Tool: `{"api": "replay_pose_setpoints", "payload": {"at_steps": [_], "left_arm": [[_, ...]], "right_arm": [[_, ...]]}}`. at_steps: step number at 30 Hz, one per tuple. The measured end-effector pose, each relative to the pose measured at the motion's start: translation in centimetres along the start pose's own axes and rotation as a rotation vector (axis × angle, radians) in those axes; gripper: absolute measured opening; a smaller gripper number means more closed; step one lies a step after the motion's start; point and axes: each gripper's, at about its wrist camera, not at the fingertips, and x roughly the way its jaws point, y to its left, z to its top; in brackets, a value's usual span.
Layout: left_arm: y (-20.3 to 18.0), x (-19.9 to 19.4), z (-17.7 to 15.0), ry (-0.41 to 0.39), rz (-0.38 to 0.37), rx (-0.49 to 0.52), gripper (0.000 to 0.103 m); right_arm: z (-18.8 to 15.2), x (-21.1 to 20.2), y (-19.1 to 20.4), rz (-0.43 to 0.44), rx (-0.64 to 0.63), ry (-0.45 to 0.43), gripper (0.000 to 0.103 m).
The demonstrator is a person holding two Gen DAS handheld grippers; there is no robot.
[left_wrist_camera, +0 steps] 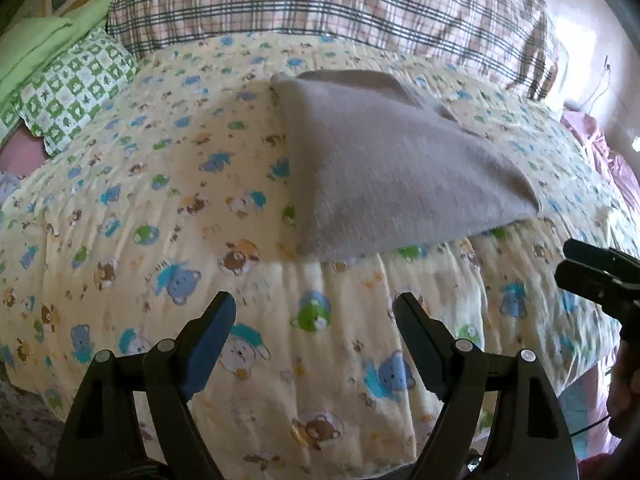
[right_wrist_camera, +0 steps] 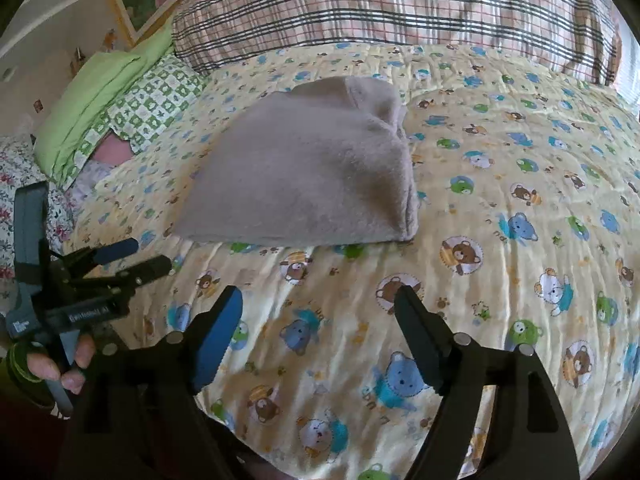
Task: Fold small clothes
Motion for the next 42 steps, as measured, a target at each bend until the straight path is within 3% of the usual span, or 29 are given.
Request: {"api": "replay_pose_setpoints", "payload": {"at_steps": [11,42], "left_arm": [[-0.3,0.5,0.6,0.010,0.059,0.010,0.082],[-1.2,0.8,3.0,-0.038,0.067,-0.015,0.083]], "right_arm": [[-0.2,1.7,1.0,0.011,-0.003,0.032,0.081],[3.2,3.8,1.3,0.020,-0.051,0.017,0.085]]}}
